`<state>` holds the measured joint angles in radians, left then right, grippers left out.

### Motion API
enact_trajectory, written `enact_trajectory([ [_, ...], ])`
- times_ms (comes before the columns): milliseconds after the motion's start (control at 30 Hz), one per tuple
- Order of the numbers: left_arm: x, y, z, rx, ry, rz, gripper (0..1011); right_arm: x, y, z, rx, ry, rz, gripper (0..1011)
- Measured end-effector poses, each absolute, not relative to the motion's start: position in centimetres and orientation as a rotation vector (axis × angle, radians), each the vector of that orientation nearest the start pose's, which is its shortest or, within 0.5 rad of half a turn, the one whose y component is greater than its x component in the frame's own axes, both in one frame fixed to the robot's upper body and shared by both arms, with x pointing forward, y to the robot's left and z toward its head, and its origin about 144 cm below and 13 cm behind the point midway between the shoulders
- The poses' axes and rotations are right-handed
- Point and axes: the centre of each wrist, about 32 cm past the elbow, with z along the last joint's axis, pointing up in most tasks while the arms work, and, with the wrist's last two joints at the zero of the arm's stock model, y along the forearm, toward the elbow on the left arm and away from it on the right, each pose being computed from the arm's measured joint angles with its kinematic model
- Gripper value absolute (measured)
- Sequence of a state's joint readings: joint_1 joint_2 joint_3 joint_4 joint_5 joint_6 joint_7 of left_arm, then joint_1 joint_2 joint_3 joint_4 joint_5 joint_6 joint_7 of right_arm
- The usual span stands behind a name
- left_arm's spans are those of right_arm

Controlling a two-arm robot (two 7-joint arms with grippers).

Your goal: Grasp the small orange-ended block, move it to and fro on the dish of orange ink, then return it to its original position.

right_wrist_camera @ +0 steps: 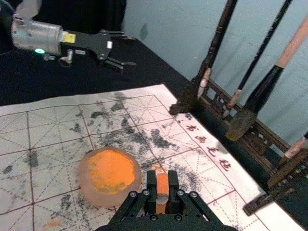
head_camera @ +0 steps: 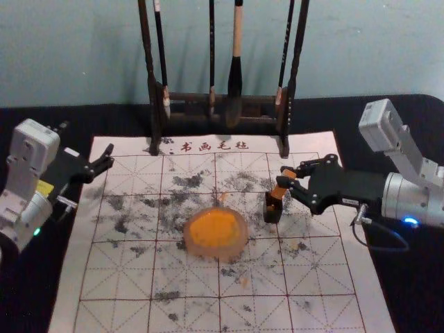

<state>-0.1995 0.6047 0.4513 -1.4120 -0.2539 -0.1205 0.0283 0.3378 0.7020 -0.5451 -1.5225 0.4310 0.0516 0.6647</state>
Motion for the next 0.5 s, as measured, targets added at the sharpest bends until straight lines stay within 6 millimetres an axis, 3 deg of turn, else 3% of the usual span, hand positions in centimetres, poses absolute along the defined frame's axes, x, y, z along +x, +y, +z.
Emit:
enact_trajectory([
  [500, 48.9, 31.0, 114.0, 0.304, -0.285, 1.248, 1001, 48.7, -28.1, 119.1, -0.319, -0.097, -0.688, 149],
])
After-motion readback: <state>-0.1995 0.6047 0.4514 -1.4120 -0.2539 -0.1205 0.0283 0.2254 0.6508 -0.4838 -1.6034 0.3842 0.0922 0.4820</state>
